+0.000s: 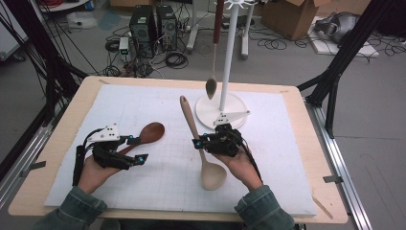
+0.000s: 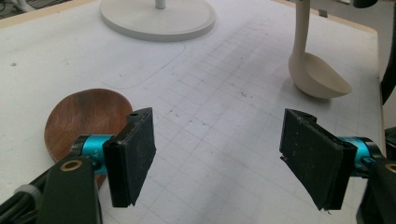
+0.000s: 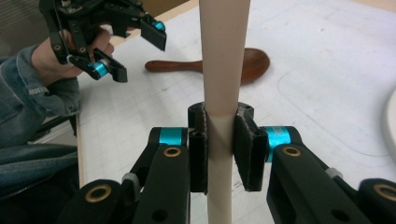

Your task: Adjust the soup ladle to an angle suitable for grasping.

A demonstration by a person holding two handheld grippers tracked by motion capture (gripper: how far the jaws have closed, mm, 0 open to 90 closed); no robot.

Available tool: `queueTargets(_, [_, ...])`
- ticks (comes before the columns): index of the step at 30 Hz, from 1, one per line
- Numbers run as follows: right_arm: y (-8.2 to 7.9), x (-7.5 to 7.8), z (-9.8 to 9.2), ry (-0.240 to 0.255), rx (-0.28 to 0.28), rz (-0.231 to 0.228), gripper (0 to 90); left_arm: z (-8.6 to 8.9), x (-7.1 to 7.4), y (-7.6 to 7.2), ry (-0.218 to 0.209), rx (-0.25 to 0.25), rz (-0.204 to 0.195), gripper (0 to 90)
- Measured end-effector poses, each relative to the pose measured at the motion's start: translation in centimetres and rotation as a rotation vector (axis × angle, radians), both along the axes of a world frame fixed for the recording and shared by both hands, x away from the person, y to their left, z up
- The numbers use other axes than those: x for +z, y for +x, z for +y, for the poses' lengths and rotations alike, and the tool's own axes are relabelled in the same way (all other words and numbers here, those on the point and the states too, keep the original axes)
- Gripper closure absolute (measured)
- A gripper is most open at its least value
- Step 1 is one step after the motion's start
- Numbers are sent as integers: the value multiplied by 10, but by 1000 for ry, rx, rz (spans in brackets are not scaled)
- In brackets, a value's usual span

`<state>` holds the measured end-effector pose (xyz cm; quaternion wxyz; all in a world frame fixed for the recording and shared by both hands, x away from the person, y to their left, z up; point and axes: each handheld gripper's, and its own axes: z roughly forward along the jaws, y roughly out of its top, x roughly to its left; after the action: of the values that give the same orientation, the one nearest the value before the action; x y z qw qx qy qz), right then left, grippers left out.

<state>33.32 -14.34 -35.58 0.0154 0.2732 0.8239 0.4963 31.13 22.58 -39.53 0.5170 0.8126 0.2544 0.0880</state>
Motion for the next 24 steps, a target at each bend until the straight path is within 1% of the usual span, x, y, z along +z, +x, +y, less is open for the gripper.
queueTargets(4, [0, 3, -4, 14, -22, -11, 776, 4, 0, 0, 6, 17, -6, 260])
queueTargets(5, [0, 3, -5, 16, -34, -22, 776, 4, 0, 0, 5, 18, -6, 259])
queueTargets(9, [0, 6, -8, 26, -55, -30, 776, 7, 0, -1, 14, 31, -12, 255])
queueTargets(12, [0, 9, -11, 31, -69, -42, 776, 9, -1, -1, 17, 42, -10, 249])
queueTargets(18, [0, 12, -15, 50, -95, -55, 777, 12, -2, 0, 20, 54, -8, 240])
queueTargets(19, [1, 13, -16, 52, -98, -65, 777, 12, -3, 0, 19, 54, -8, 240])
queueTargets(21, [2, 13, -16, 54, -104, -66, 777, 13, -3, 0, 18, 59, -5, 239])
queueTargets(23, [2, 15, -17, 59, -111, -76, 777, 13, -3, 1, 22, 57, -6, 237])
queueTargets(24, [2, 16, -17, 63, -113, -72, 777, 13, -3, 1, 22, 58, -7, 237])
